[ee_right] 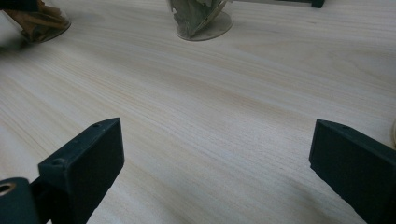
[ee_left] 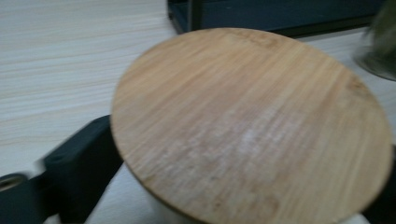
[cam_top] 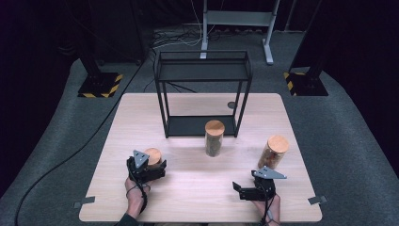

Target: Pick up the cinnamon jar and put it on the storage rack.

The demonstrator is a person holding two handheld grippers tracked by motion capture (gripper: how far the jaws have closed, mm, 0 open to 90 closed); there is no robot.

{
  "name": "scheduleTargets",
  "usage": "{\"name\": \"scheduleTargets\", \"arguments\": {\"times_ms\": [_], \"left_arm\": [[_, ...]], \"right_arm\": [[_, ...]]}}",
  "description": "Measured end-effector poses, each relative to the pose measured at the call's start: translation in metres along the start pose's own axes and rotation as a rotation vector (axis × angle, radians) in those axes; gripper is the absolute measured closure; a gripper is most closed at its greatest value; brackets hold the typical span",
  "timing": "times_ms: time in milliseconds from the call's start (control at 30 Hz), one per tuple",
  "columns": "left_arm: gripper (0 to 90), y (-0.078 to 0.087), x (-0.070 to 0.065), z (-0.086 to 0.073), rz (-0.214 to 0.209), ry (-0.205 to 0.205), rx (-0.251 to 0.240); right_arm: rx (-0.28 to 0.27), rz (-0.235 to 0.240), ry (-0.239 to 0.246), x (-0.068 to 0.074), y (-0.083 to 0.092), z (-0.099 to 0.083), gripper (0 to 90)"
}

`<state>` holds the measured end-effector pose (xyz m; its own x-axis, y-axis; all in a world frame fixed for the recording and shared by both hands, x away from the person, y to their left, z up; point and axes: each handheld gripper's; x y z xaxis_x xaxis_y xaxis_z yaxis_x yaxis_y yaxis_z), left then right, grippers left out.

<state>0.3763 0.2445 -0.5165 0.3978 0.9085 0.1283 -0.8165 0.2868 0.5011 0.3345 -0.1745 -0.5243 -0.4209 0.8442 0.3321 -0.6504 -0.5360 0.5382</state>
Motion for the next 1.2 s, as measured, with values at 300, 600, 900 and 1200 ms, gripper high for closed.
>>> {"name": "scheduleTargets", "arguments": {"times_ms": [300, 600, 900, 1200], "left_arm": [[24.7, 0.0005, 0.0001, 0.0000, 0.006, 0.006, -0.006], [25.2, 0.0006, -0.0014, 0.0003, 0.002, -0.007, -0.007], [25.3, 0.0018, -0.0013, 0.0016, 0.001, -0.007, -0.017], [25.4, 0.0066, -0.0018, 0.0064, 0.002, -0.016, -0.034]], "right_arm": [[-0.003, 0.003, -0.004, -0.0005, 0.0003, 0.0000, 2.6], [-0.001, 0.008, -0.008, -0.0010, 0.0001, 0.0003, 2.6], [0.000, 0.011, -0.007, -0.0011, 0.0001, 0.0003, 2.7], [-0.002, 0.007, -0.006, -0.0008, 0.0001, 0.0002, 2.8]]}}
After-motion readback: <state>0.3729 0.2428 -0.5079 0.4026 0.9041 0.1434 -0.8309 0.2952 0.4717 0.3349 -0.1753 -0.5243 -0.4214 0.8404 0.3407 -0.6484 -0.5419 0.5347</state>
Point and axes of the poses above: each handheld gripper's, and its own axes: y roughly backward along the jaws, z roughly out of its top, x roughly to its left, and after that the axes turned 11 degrees about -y, right-handed
